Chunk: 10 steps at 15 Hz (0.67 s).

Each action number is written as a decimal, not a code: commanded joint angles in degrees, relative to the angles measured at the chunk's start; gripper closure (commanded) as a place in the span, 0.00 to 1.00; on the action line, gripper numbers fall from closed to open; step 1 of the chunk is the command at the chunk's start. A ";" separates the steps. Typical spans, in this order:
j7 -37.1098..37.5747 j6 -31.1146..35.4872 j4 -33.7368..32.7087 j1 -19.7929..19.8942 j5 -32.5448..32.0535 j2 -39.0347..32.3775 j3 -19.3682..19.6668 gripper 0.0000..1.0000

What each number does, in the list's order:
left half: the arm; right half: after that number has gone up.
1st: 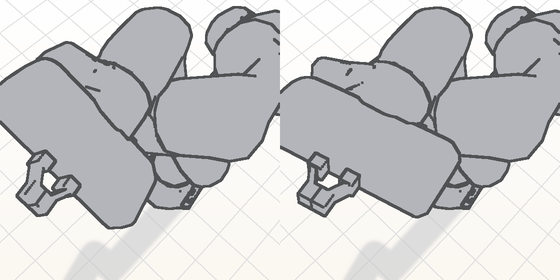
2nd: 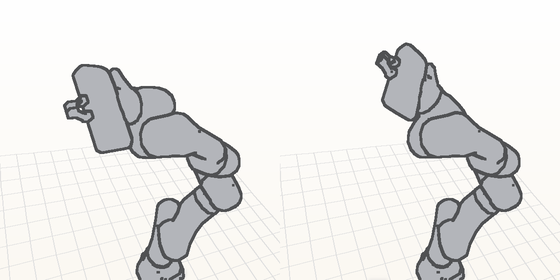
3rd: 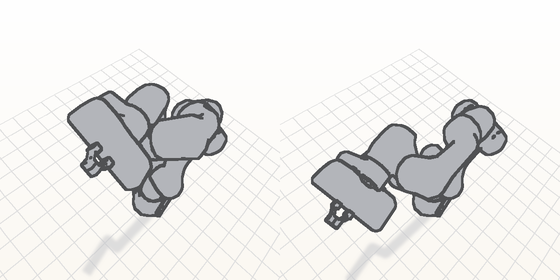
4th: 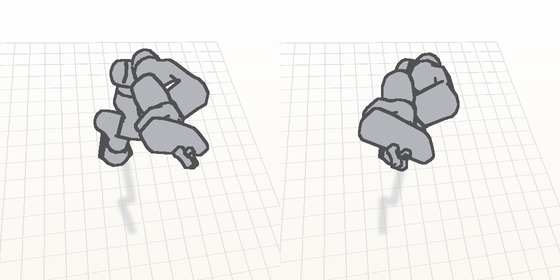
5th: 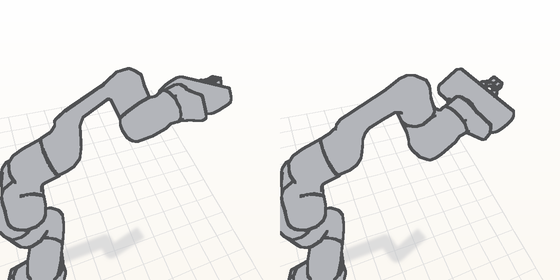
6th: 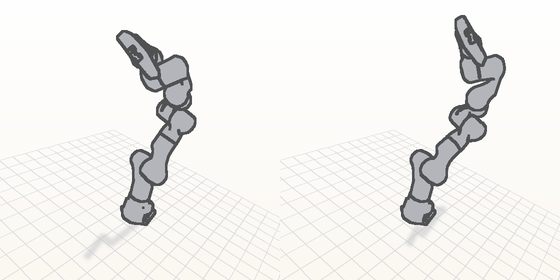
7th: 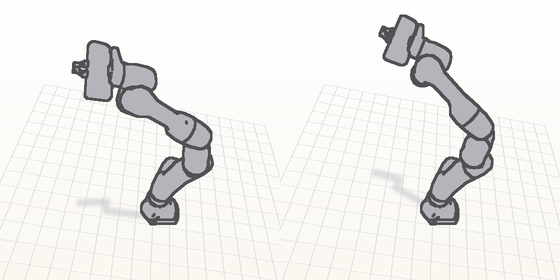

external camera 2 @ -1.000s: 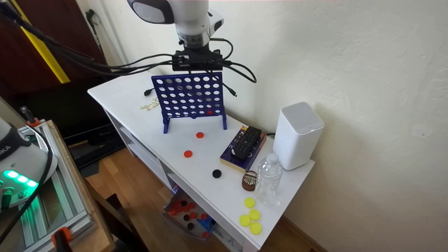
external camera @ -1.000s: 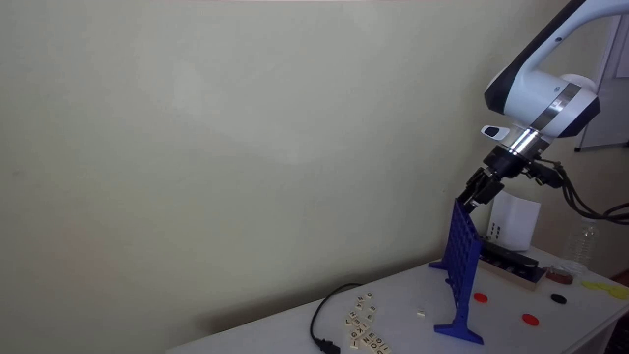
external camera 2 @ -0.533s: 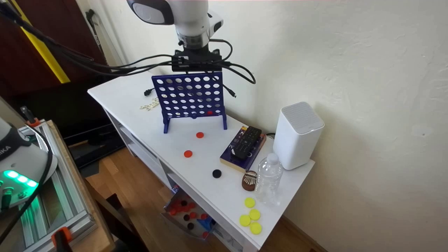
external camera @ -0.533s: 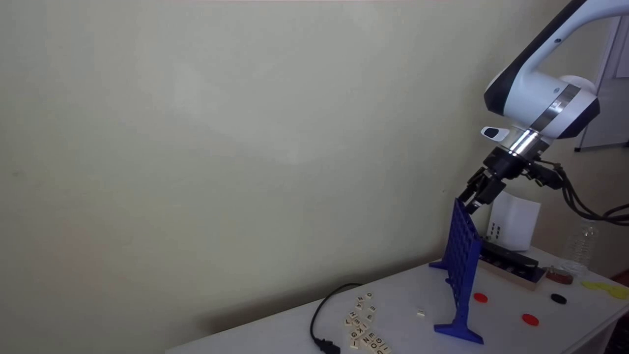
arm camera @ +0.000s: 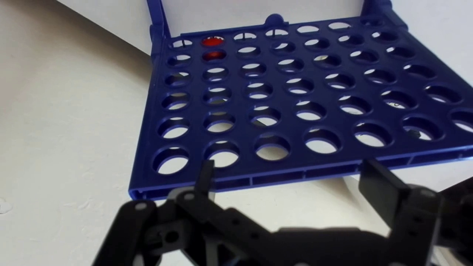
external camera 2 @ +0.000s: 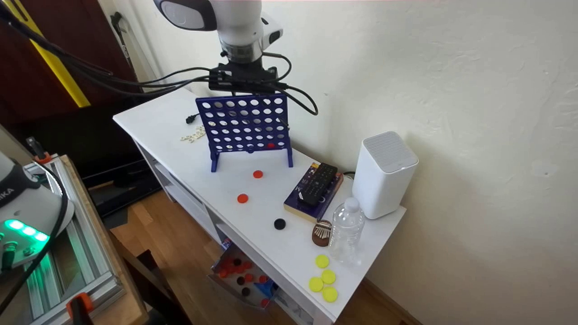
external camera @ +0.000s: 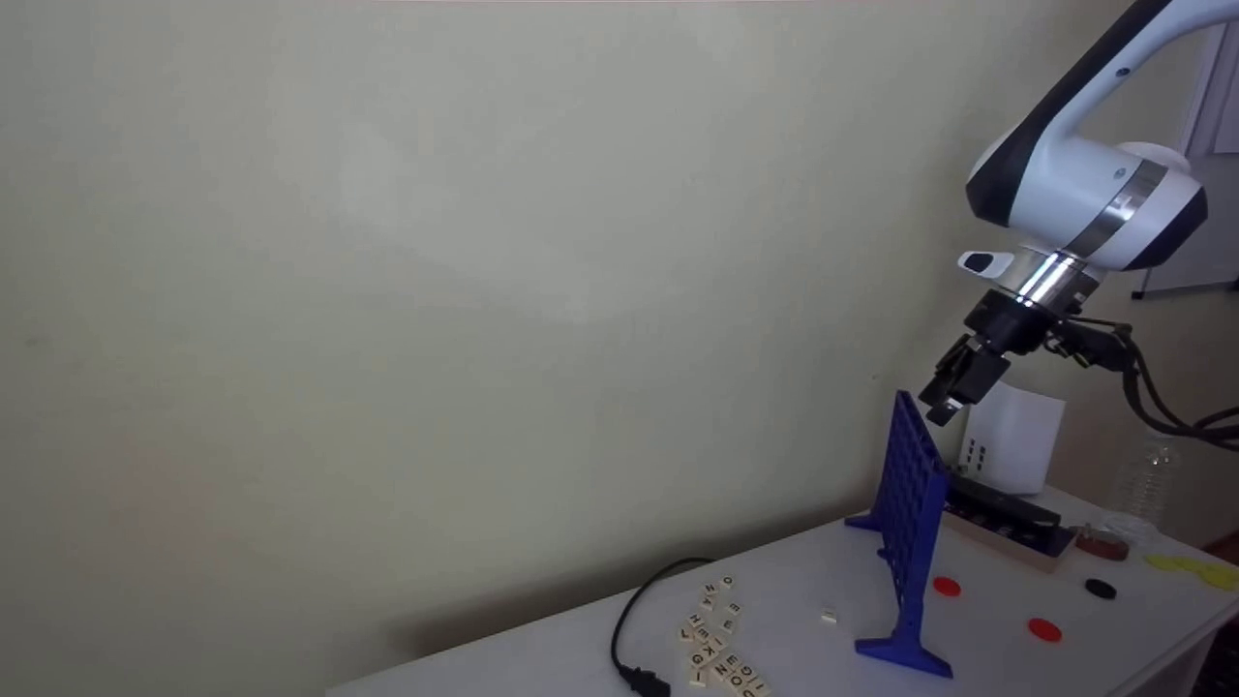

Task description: Put the orange circle inside the the blue object

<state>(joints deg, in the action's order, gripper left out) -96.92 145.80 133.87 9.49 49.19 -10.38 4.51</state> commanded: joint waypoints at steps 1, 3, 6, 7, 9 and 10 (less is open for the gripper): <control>4.73 0.64 4.83 -0.11 -1.45 5.94 0.51 0.00; 7.30 0.59 6.63 -0.22 -2.59 8.17 1.07 0.00; 15.50 1.97 9.30 -0.38 -7.27 10.77 2.19 0.00; 19.06 3.08 10.34 -0.35 -10.39 11.45 2.61 0.00; 24.30 3.42 11.88 0.16 -16.53 12.71 3.51 0.00; 26.90 3.46 12.50 0.41 -19.47 13.36 3.97 0.00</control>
<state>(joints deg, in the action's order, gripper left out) -77.67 148.18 142.53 9.60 37.58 -0.92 7.31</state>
